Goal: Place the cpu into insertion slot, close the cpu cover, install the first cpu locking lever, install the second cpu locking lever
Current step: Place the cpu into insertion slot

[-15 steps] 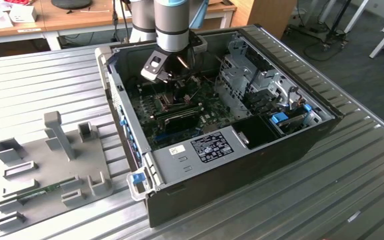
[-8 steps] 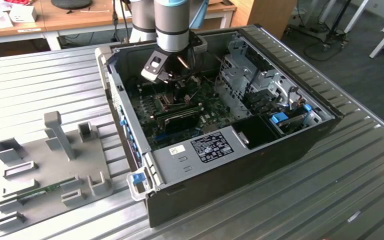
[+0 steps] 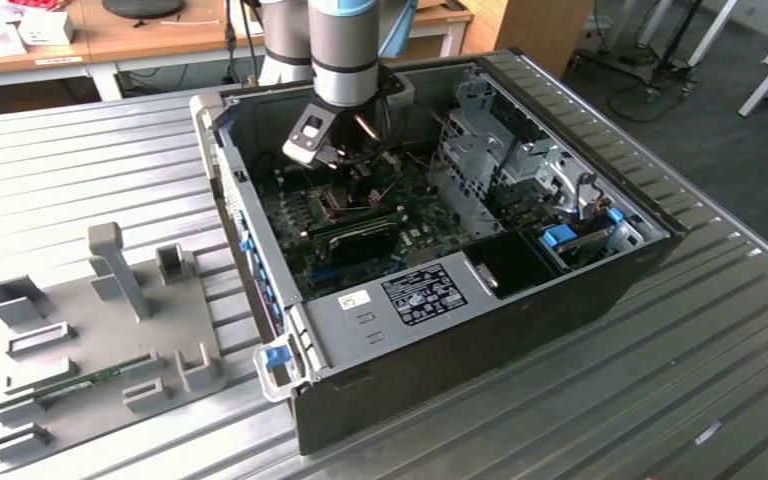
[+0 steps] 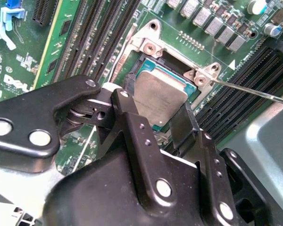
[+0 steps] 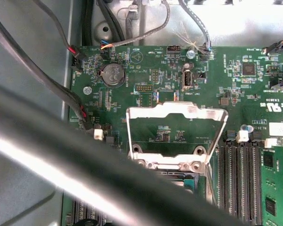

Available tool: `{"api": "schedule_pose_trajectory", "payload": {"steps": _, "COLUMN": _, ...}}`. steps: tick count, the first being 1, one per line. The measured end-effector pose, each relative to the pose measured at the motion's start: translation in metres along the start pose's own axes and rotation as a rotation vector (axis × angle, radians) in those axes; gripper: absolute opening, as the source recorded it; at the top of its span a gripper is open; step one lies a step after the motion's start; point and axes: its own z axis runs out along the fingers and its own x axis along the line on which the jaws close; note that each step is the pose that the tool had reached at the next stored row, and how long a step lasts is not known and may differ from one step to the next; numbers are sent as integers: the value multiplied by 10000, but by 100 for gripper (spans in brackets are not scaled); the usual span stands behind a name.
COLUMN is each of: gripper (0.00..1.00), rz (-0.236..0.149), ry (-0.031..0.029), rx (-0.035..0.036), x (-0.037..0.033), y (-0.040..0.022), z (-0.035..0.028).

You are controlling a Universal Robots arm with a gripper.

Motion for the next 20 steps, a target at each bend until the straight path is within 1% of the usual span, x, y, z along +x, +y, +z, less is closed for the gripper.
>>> {"api": "schedule_pose_trajectory", "payload": {"steps": 20, "gripper": 54, "rz": -24, "ry": 7, "rx": 0, "x": 0, "y": 14, "z": 6}}
